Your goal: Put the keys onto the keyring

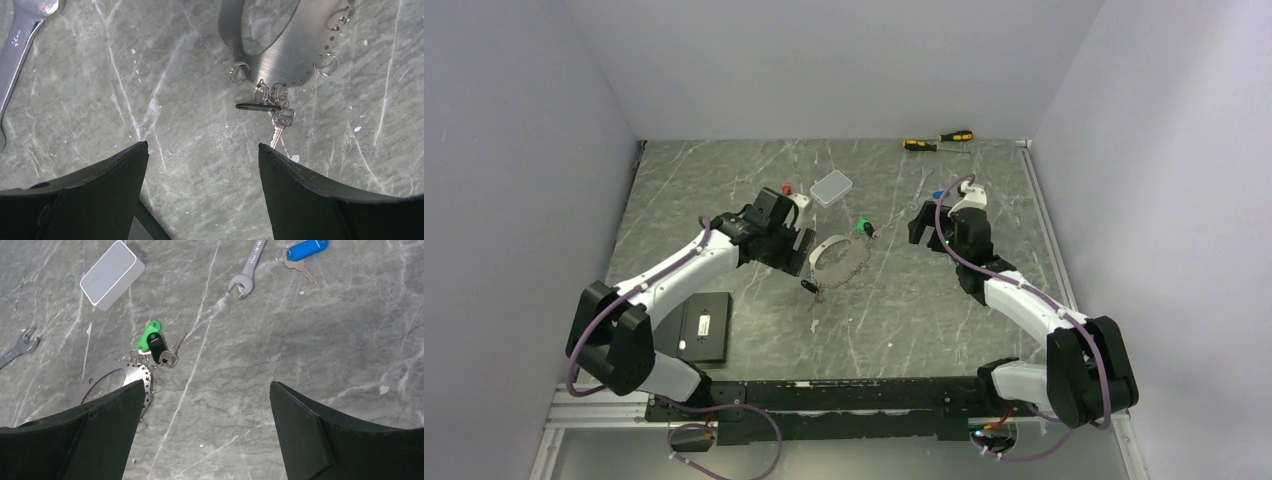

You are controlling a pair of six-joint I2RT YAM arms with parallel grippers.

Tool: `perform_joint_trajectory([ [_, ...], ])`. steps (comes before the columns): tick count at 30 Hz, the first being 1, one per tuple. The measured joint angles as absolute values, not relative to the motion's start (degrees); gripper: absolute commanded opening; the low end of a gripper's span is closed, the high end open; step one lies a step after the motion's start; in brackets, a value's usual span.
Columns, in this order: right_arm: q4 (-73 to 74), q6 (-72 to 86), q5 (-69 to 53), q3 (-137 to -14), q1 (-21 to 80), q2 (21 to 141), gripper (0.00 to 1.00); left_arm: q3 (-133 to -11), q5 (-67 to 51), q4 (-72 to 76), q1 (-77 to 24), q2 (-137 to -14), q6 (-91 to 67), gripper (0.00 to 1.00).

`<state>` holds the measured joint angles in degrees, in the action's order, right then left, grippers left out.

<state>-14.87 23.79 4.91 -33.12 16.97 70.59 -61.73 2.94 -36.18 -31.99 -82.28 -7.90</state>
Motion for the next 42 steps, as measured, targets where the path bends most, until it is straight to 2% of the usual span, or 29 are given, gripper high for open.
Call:
perform_joint_trajectory([
  [8,-2.7,25.1,7.7,-43.2,17.5,73.6,0.99,-61.7,4.6,-36.3,-35.2,-79.0,-7.7,0.83],
  [9,-1.3,25.3,8.5,-45.1,17.5,74.8,0.96,-61.7,4.7,-36.4,-35.3,-78.4,-7.7,0.82],
  [12,5.4,26.5,12.0,-53.0,17.6,81.0,0.9,-61.7,5.3,-36.6,-35.5,-76.9,-7.7,0.82],
  [20,19.7,29.8,21.5,-75.7,17.6,103.5,0.9,-60.1,7.8,-36.9,-36.2,-73.6,-7.8,0.81],
  [27,25.9,30.4,23.9,-84.2,17.3,110.7,0.9,-59.4,9.2,-36.7,-37.1,-72.4,-7.7,0.8],
  [30,25.5,30.1,22.5,-83.3,17.3,109.4,0.9,-58.1,9.5,-36.1,-37.8,-71.6,-7.6,0.77],
  [33,23.4,29.4,19.9,-77.8,17.3,104.5,0.9,-56.2,10.4,-34.3,-40.1,-71.5,-6.7,0.68],
  [36,21.3,28.5,16.6,-69.4,17.3,95.6,0.91,-53.5,10.3,-31.7,-43.7,-71.3,-4.8,0.68],
  [39,18.8,28.2,13.6,-61.3,17.3,86.0,0.91,-51.0,8.5,-29.5,-46.9,-71.1,-1.8,0.61],
  [42,17.1,28.1,10.3,-54.5,17.5,77.8,0.91,-50.2,5.7,-27.3,-49.6,-71.1,1.8,0.61],
])
